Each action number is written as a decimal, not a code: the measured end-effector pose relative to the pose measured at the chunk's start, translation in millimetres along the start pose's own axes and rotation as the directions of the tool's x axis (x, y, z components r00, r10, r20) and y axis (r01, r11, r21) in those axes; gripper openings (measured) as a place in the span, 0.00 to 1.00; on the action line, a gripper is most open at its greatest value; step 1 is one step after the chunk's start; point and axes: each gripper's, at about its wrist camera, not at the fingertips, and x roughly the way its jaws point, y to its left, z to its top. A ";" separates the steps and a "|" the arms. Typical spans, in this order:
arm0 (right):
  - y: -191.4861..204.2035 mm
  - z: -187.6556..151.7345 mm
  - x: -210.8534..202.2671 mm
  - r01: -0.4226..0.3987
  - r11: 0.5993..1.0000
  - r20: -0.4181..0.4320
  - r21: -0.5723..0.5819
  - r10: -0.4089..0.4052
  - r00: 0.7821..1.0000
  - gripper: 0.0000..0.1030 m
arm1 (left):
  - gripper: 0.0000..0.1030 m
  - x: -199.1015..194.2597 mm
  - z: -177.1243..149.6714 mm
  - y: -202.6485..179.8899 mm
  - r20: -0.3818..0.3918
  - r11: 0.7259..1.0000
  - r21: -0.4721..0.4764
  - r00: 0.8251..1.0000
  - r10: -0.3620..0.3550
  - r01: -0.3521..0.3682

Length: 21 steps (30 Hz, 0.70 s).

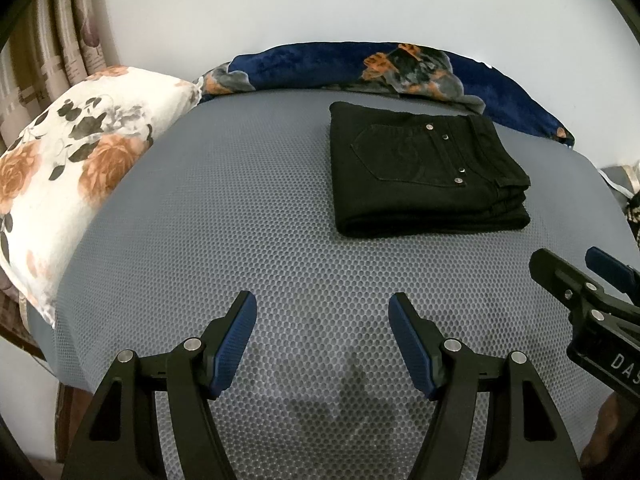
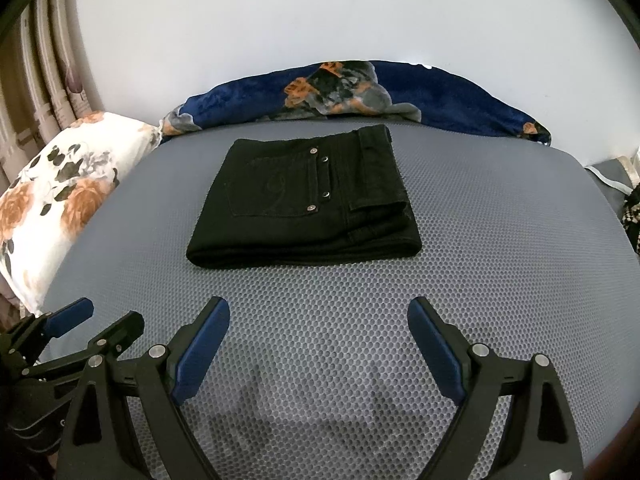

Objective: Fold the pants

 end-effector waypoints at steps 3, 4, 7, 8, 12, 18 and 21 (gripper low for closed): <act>-0.2 -0.4 0.1 0.001 1.000 0.001 0.001 -0.001 1.000 0.86 | 0.67 -0.6 0.1 -0.8 0.002 1.000 -0.001 1.000 0.000 0.000; -0.4 -0.2 0.5 0.003 1.000 -0.001 0.001 -0.003 1.000 0.86 | 0.67 0.2 0.9 -1.1 0.002 1.000 0.002 1.000 0.002 -0.002; -1.0 -0.3 1.0 0.003 1.000 -0.002 0.001 -0.003 1.000 0.86 | 0.67 1.5 2.2 -1.5 0.008 1.000 0.011 1.000 0.006 -0.006; -0.8 -0.6 0.9 0.005 1.000 -0.003 0.002 -0.005 1.000 0.86 | 0.67 1.9 2.4 -1.6 0.008 1.000 0.015 1.000 0.008 -0.008; -2.2 0.0 1.1 0.005 1.000 -0.005 0.004 -0.005 1.000 0.86 | 0.67 2.9 3.9 -1.9 0.009 1.000 0.022 1.000 0.008 -0.008; -2.4 -0.3 0.6 0.006 1.000 -0.005 0.003 -0.006 1.000 0.86 | 0.67 2.2 3.0 -2.2 0.009 1.000 0.022 1.000 0.008 -0.008; -2.1 -0.1 0.6 0.006 1.000 -0.005 0.004 -0.006 1.000 0.86 | 0.67 2.3 3.1 -2.4 0.009 1.000 0.022 1.000 0.008 -0.008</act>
